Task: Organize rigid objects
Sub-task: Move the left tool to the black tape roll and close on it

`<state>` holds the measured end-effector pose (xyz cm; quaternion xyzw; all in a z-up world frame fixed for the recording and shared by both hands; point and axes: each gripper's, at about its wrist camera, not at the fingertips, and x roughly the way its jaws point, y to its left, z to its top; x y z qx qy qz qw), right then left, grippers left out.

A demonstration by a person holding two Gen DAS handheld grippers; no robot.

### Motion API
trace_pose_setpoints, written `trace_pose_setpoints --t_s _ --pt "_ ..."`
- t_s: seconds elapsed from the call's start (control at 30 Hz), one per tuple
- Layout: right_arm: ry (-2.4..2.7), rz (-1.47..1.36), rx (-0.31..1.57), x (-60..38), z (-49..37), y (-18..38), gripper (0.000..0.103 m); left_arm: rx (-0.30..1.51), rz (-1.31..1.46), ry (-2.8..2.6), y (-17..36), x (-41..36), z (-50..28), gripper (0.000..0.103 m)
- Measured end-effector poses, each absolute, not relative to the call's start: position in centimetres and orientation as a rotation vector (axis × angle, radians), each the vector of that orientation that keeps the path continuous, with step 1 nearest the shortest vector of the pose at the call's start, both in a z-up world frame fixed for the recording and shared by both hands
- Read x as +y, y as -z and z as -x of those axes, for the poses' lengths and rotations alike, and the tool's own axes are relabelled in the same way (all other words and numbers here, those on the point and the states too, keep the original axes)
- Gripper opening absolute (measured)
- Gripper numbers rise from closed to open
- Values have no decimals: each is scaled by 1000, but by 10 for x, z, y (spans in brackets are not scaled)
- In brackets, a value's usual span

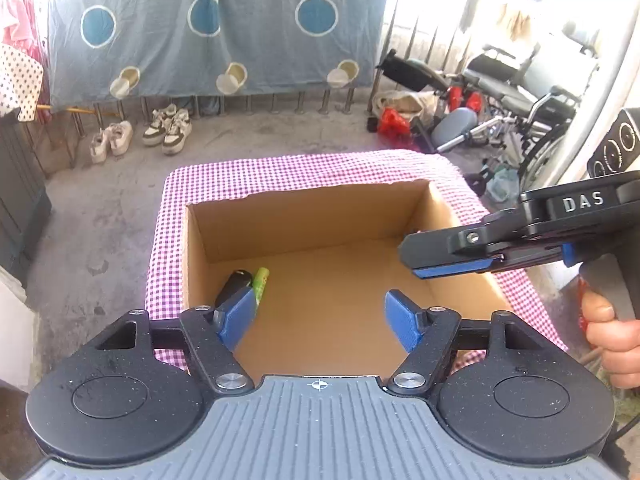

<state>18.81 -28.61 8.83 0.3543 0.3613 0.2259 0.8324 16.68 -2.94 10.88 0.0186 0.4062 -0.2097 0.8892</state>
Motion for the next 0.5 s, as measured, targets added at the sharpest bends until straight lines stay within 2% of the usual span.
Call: trace_pose_setpoints --t_s 0.1,0.17,0.23,0.37,0.5 --pt "-481 -740 674 -294 -135 -90 56 787 -26 478 -110 -25 -136 84" --pt "-466 -736 635 -294 -101 -83 60 756 -30 489 -103 -25 -116 94" --pt "-432 -736 610 -292 -75 -70 60 734 -42 489 -92 -29 -94 98" --pt "-309 -728 612 -280 -35 -27 60 755 -117 497 -55 -43 -59 98" --pt "-249 -757 694 -262 -31 19 60 829 -181 538 -14 -63 -34 98"
